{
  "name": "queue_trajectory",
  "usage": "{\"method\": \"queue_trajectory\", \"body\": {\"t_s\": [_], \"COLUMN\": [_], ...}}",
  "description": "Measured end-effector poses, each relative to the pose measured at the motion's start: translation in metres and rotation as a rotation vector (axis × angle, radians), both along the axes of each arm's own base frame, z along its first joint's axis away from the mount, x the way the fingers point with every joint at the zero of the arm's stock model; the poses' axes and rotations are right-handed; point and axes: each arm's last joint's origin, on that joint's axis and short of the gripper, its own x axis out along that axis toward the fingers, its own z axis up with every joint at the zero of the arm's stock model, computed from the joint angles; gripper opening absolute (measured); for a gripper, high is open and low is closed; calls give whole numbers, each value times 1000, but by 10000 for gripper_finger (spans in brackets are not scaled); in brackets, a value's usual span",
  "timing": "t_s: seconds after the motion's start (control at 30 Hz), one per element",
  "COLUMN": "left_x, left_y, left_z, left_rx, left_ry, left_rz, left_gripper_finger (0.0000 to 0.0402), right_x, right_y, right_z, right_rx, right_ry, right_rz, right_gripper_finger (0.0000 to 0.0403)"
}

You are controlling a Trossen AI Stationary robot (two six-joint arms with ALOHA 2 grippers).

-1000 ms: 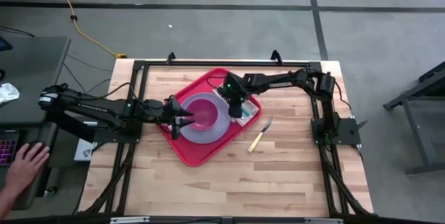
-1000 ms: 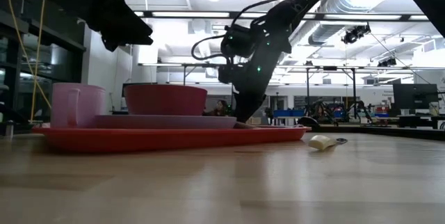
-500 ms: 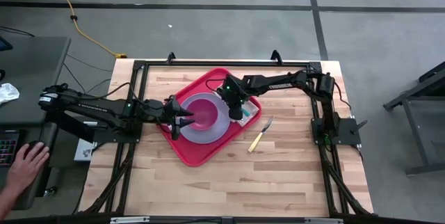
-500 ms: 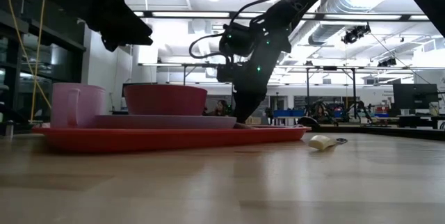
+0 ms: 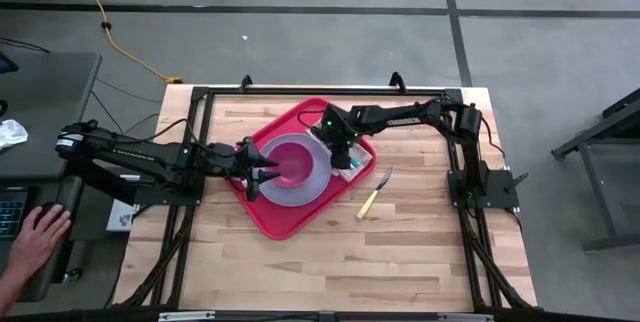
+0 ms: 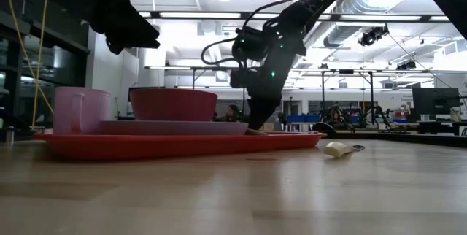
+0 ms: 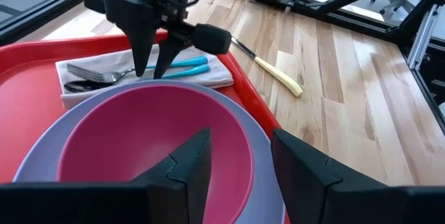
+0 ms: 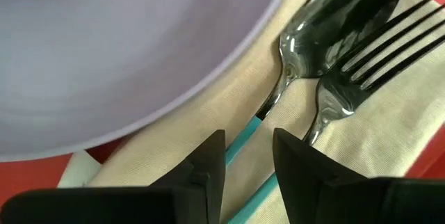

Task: Set up tray
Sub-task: Put the blue spoon on top of the brown table napkin to the left of the blue fork on the red serving tray

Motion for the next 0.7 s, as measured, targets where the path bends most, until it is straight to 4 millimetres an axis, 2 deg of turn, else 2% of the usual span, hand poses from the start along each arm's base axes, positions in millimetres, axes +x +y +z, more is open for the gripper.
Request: {"method": "queue_trajectory", "body": {"t_s": [0.7], "left_x": [0], "left_y": [0], "left_z": [-1], "left_rx": [5], "left_ry": [10], "left_rz": [5], "left_gripper_finger": [179], "right_x": [2], "right_y": [9], "right_z": [-1], "right_rx": [71], "right_ry": [-6], "right_rz": [-11], "right_gripper_finger": [99]}}
